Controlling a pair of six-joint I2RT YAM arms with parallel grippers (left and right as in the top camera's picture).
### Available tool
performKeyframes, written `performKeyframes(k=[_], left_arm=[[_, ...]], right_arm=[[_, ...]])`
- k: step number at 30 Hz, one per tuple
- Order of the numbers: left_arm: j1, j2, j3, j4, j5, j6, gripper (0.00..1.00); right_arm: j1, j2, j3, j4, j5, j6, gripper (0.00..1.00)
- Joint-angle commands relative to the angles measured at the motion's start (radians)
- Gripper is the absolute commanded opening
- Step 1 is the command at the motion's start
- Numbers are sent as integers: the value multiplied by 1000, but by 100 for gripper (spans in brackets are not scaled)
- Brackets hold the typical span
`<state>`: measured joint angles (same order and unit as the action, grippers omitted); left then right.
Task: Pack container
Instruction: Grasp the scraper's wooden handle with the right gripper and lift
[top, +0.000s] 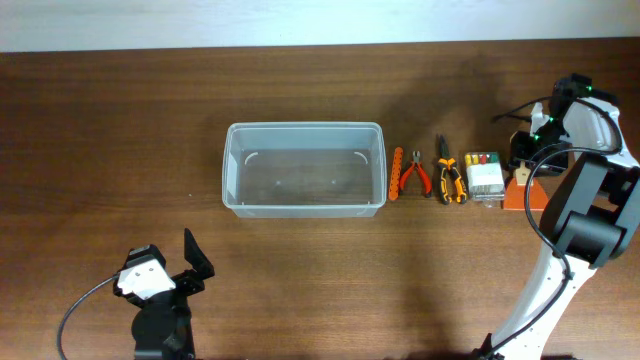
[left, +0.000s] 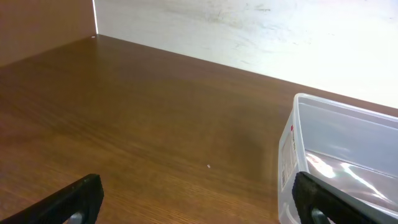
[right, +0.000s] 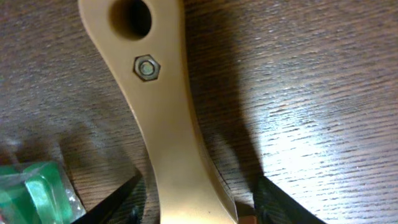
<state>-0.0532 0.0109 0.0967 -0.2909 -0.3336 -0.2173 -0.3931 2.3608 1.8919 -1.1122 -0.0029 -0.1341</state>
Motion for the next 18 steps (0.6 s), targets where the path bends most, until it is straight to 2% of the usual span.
performKeyframes(k=[1, 6, 18], left_arm=[[-4, -5, -4, -1, -3, 9, 99], [-4, -5, -4, -1, -4, 9, 99], [-4, -5, -4, -1, -4, 9, 99]], right_arm=[[-6, 71, -59, 2, 10, -16, 49], [-6, 71, -59, 10, 10, -15, 36], [-8, 71, -58, 26, 3, 39, 32]])
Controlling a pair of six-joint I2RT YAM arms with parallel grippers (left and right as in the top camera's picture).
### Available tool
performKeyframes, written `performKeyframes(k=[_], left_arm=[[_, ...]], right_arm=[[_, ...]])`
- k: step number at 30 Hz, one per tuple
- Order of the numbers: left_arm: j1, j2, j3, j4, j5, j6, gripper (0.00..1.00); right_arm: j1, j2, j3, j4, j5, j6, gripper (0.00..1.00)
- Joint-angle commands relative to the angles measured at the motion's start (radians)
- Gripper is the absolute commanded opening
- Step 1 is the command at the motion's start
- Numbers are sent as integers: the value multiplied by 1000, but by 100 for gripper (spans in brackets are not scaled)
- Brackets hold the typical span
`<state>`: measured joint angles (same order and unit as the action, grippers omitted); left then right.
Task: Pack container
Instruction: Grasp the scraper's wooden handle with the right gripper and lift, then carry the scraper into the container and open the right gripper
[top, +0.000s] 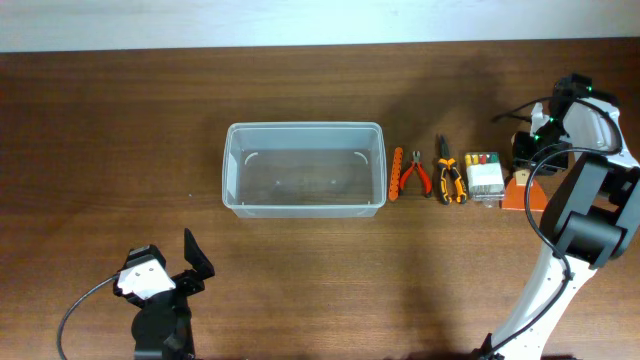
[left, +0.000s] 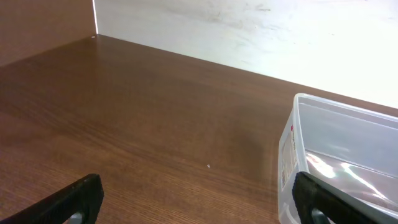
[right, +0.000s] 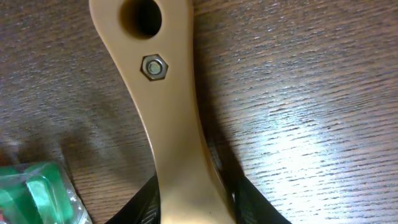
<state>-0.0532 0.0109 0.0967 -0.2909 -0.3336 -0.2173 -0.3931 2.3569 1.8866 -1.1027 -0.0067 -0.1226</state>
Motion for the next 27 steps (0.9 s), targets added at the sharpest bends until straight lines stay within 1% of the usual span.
performKeyframes(k=[1, 3, 6, 13, 16, 19, 23, 27], left_arm=[[-4, -5, -4, -1, -4, 9, 99], [-4, -5, -4, -1, -4, 9, 99], [-4, -5, -4, -1, -4, 9, 99], [-4, -5, -4, -1, -4, 9, 99], [-4, -5, -4, -1, -4, 9, 99], [-4, -5, -4, -1, -3, 9, 99], [-4, -5, -4, -1, -4, 9, 99], [-4, -5, -4, -1, -4, 9, 99]], right_arm=[[-8, 75, -53, 16, 7, 31, 32], [-8, 75, -50, 14, 7, 51, 27], [-7, 72, -11, -12, 6, 53, 22], [-6, 32, 183, -118, -29, 62, 22], [0, 15, 271, -167, -45, 87, 22], [14, 9, 378, -230, -47, 87, 21], [59, 9, 562, -331, -78, 87, 15], [122, 9, 729, -416, -115, 87, 16]])
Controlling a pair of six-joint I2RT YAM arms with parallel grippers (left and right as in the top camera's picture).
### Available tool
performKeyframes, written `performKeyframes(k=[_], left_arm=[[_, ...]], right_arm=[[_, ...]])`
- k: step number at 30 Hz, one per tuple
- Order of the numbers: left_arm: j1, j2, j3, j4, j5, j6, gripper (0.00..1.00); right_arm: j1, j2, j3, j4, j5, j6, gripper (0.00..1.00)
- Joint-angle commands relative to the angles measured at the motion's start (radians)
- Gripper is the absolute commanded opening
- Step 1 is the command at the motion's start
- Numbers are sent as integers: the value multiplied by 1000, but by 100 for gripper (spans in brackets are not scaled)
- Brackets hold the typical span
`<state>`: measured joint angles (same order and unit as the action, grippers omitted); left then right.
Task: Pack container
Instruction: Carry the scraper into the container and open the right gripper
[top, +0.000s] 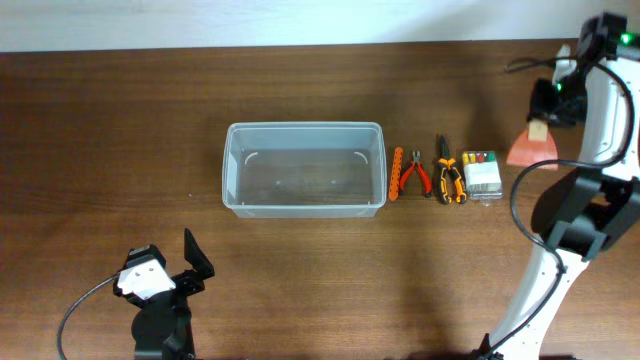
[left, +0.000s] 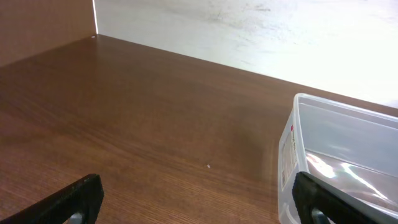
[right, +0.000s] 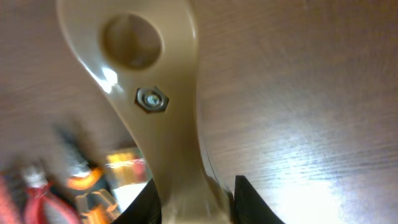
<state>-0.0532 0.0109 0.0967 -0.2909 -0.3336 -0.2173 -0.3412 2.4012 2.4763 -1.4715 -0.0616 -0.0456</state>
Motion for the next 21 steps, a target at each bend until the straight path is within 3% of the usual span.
performKeyframes(k=[1, 11, 17, 21], left_arm=[[-4, -5, -4, -1, -4, 9, 99], [-4, -5, -4, -1, -4, 9, 99], [-4, -5, -4, -1, -4, 9, 99], [-4, -5, -4, -1, -4, 9, 99]], right_arm=[[90, -35, 177, -67, -64, 10, 15], [415, -35, 430, -179, -71, 2, 15], [667, -23, 417, -177, -86, -192, 4], [817, 11, 417, -156, -86, -348, 4]])
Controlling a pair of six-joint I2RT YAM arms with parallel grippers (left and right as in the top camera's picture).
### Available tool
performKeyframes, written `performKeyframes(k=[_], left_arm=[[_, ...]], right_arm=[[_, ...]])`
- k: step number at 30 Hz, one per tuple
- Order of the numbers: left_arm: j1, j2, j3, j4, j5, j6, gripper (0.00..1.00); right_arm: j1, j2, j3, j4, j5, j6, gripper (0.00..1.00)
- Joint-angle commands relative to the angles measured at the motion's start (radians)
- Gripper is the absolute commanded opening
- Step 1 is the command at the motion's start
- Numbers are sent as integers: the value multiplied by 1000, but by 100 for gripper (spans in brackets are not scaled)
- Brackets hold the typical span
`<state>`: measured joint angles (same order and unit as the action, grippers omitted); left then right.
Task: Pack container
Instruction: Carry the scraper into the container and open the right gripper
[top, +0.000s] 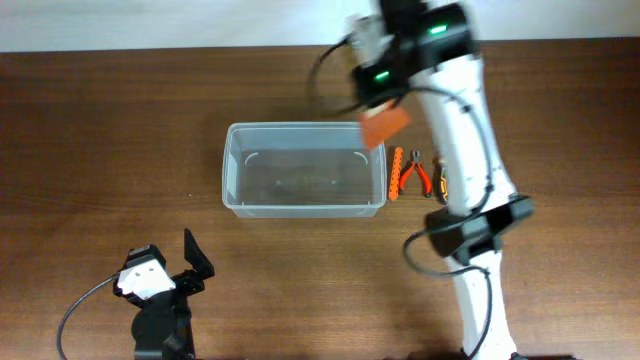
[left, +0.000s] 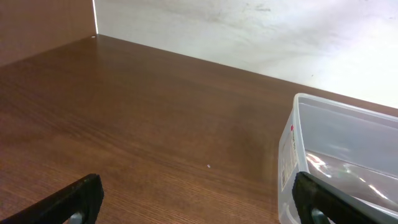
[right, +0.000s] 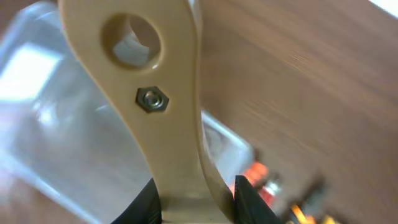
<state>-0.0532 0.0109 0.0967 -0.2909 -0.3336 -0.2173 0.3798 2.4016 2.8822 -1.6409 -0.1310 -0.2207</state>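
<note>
In the overhead view my right gripper (top: 374, 98) hangs over the back right corner of the clear plastic container (top: 228, 170). It is shut on a scraper with an orange blade (top: 384, 127). The right wrist view shows the scraper's tan handle (right: 155, 106) clamped between the fingers of the right gripper (right: 196, 205), with the container (right: 62, 124) blurred below. My left gripper (left: 199, 202) rests open and holds nothing near the table's front left, seen from above as the left gripper (top: 185, 262). The container (left: 336, 155) stands to its right.
Right of the container lie an orange rod (top: 397, 172), red-handled pliers (top: 415, 176) and orange-and-black pliers (top: 445, 188), the last partly under my right arm (top: 465, 150). The arm covers the table farther right. A pale wall edges the table's back.
My right gripper, with the scraper, was raised at the table's far right back. It is now over the container's back right corner. The left arm has not moved.
The right gripper stood open around the scraper's handle on the table, right of a small white box. Then it was shut on the handle. Then the scraper was lifted at the far right, and now it hangs over the container.
</note>
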Motion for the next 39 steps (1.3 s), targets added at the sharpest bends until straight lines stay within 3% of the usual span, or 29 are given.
performKeyframes(k=[1, 6, 13, 21, 23, 27, 29, 30, 32, 33, 34, 39], left_arm=[[-4, -5, -4, -1, -4, 9, 99], [-4, -5, -4, -1, -4, 9, 99], [-4, -5, -4, -1, -3, 9, 99], [-4, -5, -4, -1, -3, 9, 99], [-4, -5, -4, -1, -4, 9, 99], [-4, -5, -4, -1, -3, 9, 99], [-4, -5, -4, -1, -4, 9, 99], [-4, -5, -4, -1, -4, 9, 99], [-4, -5, -4, -1, -3, 9, 99], [-4, -5, -4, -1, -3, 9, 99], [-4, -5, -4, -1, -4, 9, 99], [-4, -5, -4, -1, -4, 9, 99]], right_arm=[[124, 20, 11, 21, -16, -212, 4], [242, 125, 4, 35, -17, -493, 4], [217, 252, -42, 12, -17, -566, 4], [172, 255, -225, 24, -42, -613, 5], [169, 255, -235, -3, -43, -575, 22], [172, 227, -234, -39, -49, -540, 42], [172, 189, -234, -58, -43, -499, 42], [171, 167, -234, -58, -24, -468, 51], [169, 110, -234, -58, 61, -407, 52], [167, 82, -234, -57, 105, -387, 61], [162, 37, -234, -53, 148, -367, 99], [98, -155, -235, -34, 68, -361, 99]])
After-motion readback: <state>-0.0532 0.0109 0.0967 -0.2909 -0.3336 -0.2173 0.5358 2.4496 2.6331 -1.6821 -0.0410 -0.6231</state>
